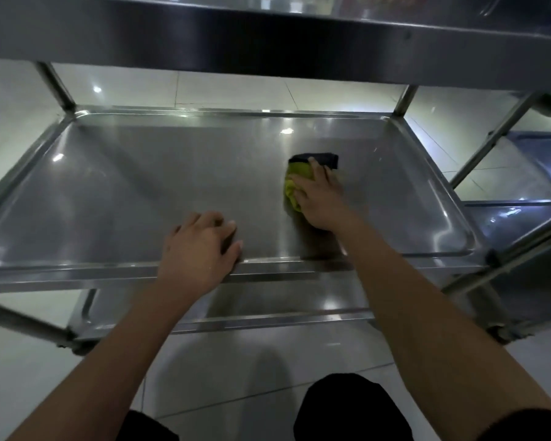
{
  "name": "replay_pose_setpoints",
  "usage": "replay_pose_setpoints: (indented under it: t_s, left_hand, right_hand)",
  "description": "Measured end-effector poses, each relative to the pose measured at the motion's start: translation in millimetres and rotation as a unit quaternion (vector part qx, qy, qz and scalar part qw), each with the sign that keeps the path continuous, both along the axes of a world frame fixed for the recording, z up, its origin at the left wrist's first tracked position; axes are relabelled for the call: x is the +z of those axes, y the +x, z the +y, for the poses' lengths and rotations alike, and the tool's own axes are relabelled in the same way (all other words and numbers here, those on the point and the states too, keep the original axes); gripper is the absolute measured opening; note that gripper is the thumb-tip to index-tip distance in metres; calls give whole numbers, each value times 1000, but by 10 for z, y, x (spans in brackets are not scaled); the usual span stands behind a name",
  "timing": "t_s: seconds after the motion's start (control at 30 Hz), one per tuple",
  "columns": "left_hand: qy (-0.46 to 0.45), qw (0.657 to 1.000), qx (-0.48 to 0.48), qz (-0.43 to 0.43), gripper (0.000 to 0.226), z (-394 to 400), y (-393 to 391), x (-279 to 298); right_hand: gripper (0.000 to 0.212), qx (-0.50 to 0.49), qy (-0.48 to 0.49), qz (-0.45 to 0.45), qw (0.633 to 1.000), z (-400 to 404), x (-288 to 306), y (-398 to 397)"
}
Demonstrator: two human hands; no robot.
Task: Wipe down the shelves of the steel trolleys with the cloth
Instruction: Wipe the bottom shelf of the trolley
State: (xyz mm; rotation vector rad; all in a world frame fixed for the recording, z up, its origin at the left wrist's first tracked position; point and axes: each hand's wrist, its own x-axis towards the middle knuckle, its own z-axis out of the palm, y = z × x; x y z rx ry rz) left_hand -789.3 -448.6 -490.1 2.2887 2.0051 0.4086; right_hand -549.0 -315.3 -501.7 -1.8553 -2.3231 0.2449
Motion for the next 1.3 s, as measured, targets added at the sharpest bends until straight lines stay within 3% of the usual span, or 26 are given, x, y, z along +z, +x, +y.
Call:
replay_pose_setpoints:
  t_s: [0.2,0.37,0.5,0.67,0.97,1.3]
  left_hand:
    - [-2,1000,8,12,34,-7,-102,-18]
    - [-14,999,20,-30,40,30,-263,-75]
    - [-8,999,40,-35,55,8,-218,-61]
    - [-25,997,68,-3,80,-7,-60,-43]
    - [56,997,45,13,77,53,118,-140]
    - [30,998,57,-2,84,51,417,-122]
  right_hand:
    - [45,170,-34,27,985,-15,82,-1516]
    - [43,211,-65,53,974,35,172,-1605]
    - [42,193,-45,61,978,141,158,-1246]
    - [39,85,-10,84,993,417,65,-276]
    - [40,-146,39,59,987,458,147,1746]
    - [48,-189,29,107,976,8,146,2192]
